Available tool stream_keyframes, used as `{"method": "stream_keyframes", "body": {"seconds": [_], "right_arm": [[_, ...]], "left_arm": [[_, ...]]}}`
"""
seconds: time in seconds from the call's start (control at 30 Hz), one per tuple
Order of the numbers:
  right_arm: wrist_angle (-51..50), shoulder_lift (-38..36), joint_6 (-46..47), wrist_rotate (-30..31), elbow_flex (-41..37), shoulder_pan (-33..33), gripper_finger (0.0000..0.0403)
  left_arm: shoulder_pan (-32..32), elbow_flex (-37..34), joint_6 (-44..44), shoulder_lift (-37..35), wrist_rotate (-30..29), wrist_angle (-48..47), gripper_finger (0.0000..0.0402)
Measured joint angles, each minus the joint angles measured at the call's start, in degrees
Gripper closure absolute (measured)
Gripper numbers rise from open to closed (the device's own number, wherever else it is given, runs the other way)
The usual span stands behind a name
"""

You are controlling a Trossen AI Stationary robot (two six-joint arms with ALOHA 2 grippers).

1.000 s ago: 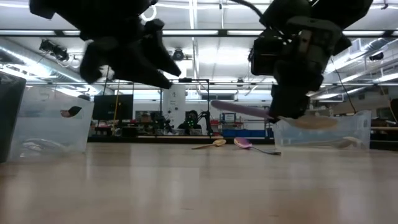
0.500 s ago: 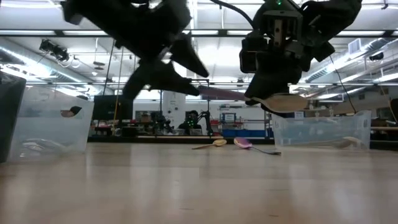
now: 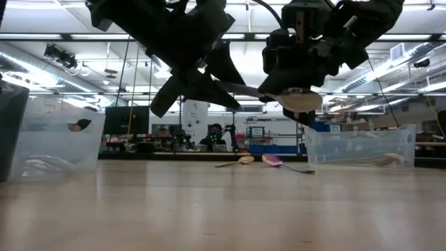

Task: Sort silverware by color (type)
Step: Put the purple spoon into the bottom transparent bin

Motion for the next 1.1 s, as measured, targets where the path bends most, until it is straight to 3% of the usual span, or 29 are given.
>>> {"method": "stream_keyframes", "body": {"seconds": [0.4,0.57,0.77,0.93,1.1], "right_arm": [[2.03,0.00,1.99,0.00,-0.03,0.00,0.0352],[1.89,0.00,0.51,2.86,-0.07,0.43,0.0339],[2.54,-0.07,0.42,3.67,-0.02,0.48,0.0279],[2.28,-0.07,-0.15,3.61,-0.02,-0.30,0.0230],[1.87,-0.07,-1.84,0.88,-0.02,-2.41,0.0206]], "left_arm": [[0.67,0.02,1.74,0.51,0.62,0.26,0.0373],[0.97,0.04,0.66,0.44,2.60,-0.18,0.0373],[0.97,-0.02,-2.41,0.47,4.53,-2.67,0.0373],[0.80,-0.02,-9.83,0.46,5.65,-4.27,0.0373],[0.56,-0.02,-18.99,-0.64,7.25,-10.28,0.0373]]}}
